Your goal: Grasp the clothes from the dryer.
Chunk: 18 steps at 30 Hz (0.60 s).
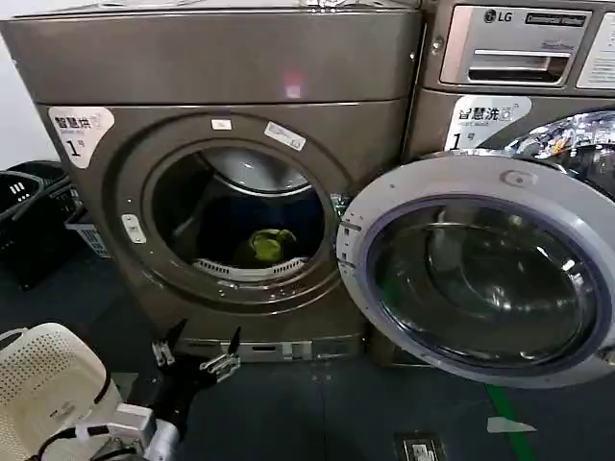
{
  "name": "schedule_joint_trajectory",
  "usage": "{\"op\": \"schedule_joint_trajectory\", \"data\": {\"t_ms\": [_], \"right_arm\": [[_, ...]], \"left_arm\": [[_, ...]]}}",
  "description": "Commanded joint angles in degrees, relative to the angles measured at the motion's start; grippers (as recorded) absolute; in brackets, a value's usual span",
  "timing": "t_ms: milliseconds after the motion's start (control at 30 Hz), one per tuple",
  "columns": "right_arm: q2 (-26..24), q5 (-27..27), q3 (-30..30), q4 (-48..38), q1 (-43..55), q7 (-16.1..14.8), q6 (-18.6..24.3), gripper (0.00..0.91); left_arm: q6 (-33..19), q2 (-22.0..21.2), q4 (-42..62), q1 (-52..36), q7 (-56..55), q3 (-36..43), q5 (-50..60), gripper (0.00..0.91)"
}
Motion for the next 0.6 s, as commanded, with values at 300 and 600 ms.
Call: {"op": "schedule_joint_trajectory", "data": {"t_ms": [300, 600], "right_arm": [[0.12, -0.19, -0.57, 0.25, 0.44, -0.09, -0.15, 0.907], [0.04, -0.45, -1.19, 0.49, 1.06, 0.07, -0.45, 0.907]], "left_arm": [[0.85, 0.0, 0.23, -0.25, 0.06, 0.21, 0.05, 0.907], [0.98, 0.02, 0.54, -0.53, 0.12, 0.25, 0.14, 0.907]]}}
